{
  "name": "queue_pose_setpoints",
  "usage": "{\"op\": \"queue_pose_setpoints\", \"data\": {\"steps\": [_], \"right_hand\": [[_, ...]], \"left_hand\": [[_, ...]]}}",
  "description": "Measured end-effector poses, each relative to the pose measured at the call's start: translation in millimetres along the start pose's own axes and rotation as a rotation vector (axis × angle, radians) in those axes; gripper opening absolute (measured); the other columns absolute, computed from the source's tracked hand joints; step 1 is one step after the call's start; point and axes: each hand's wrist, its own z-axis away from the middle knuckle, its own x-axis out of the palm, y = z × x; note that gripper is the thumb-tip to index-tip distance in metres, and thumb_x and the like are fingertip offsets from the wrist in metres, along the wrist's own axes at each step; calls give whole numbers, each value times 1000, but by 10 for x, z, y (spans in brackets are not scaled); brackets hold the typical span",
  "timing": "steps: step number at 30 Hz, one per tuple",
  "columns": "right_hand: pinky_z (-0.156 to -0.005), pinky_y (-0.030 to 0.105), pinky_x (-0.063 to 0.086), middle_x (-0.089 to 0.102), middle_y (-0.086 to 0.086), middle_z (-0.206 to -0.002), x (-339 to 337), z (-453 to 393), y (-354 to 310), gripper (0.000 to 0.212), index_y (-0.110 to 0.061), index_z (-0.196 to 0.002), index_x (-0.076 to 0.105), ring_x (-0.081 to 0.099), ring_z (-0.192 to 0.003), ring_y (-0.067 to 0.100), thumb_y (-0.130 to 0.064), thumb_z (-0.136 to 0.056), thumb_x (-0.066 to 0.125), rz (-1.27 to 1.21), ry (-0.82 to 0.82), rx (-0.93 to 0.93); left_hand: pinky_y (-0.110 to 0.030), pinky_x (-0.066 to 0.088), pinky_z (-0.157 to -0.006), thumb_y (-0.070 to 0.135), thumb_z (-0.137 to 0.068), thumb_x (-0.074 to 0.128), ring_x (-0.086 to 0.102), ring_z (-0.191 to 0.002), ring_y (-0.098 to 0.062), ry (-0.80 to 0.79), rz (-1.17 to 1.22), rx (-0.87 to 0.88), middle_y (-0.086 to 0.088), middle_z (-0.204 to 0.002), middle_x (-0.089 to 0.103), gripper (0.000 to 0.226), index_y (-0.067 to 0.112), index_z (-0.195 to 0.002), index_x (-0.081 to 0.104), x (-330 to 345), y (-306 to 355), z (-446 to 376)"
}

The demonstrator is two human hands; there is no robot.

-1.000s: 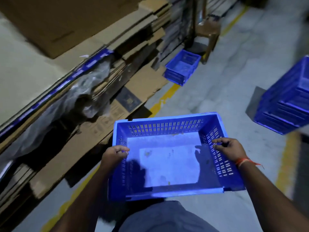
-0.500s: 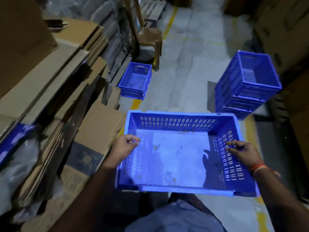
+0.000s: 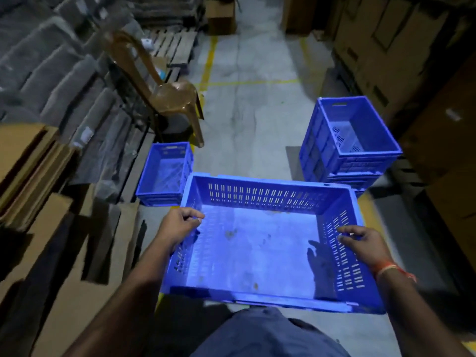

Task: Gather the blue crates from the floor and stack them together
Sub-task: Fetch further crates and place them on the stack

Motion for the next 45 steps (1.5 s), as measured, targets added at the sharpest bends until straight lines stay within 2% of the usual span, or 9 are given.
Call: {"op": "queue_pose_setpoints", "data": {"steps": [5,9,12,17,21,32,37,40,45], "right_hand": [[-55,7,44,72,-14,-77,-169,-838,-360,25,-26,-89,76,54,-58,-3,-4,-78,78,-35,26,-1],[-53,4,41,72,-14,-77,-336,-1420,-590,27,-26,-87,75,56,-54,-10,-1,-78,77,-59,94,22],[-42,7,36,68,3,-76,-453,-1878,-708,20,-17,-92,76,47,-41,-2,-2,-79,76,-76,158,62],[-38,6,31,60,-14,-47,-657,-2618,-922,18,-16,-92,76,43,-34,-1,-3,-79,76,-95,241,127],[-37,15,33,62,5,-59,-858,-3135,-1179,13,-17,-89,76,37,-33,2,-8,-80,77,-132,350,191],[-37,14,37,59,-11,-43,-1432,-4155,-944,11,-19,-85,77,46,-32,2,-10,-80,77,-213,674,400],[-42,8,38,73,-4,-67,-1585,-4636,-792,15,-22,-81,76,49,-36,-3,-8,-79,78,-257,763,459],[-52,17,49,75,0,-74,-1681,-4885,-766,17,-27,-77,77,57,-46,0,-11,-77,79,-262,790,509],[-75,42,57,76,-4,-78,-1709,-5102,-763,16,-29,-79,78,72,-74,22,-13,-75,79,-278,897,590]], "left_hand": [[-27,40,-62,27,-74,75,52,-59,-12,23,-9,38,5,-70,75,9,27,-82,79,112,521,-990],[-21,31,-49,9,-85,73,38,-45,-12,-32,-28,59,9,-47,59,9,16,-84,77,265,1054,-1752],[-27,34,-58,15,-82,75,41,-55,-15,-92,-44,76,7,-51,60,5,19,-80,77,412,1381,-2464],[-26,39,-61,5,-85,74,49,-64,-16,-216,-100,162,-7,-69,65,16,19,-78,74,698,2139,-3699],[-22,38,-52,12,-82,77,46,-43,-5,-263,-246,265,-9,-69,69,10,22,-79,75,952,2925,-4631],[-26,40,-56,22,-80,79,49,-46,-8,-493,-429,537,4,-62,64,6,27,-81,76,2474,4759,-6418],[-26,46,-61,22,-79,80,59,-56,-11,-566,-481,549,-1,-71,73,11,31,-75,74,3192,5234,-6984],[-29,49,-69,23,-78,80,66,-68,-15,-593,-520,585,0,-74,75,12,32,-75,74,3535,5487,-7285],[-25,43,-61,19,-81,80,59,-58,-11,-677,-519,650,1,-68,72,13,29,-75,74,4080,5798,-7676]]}}
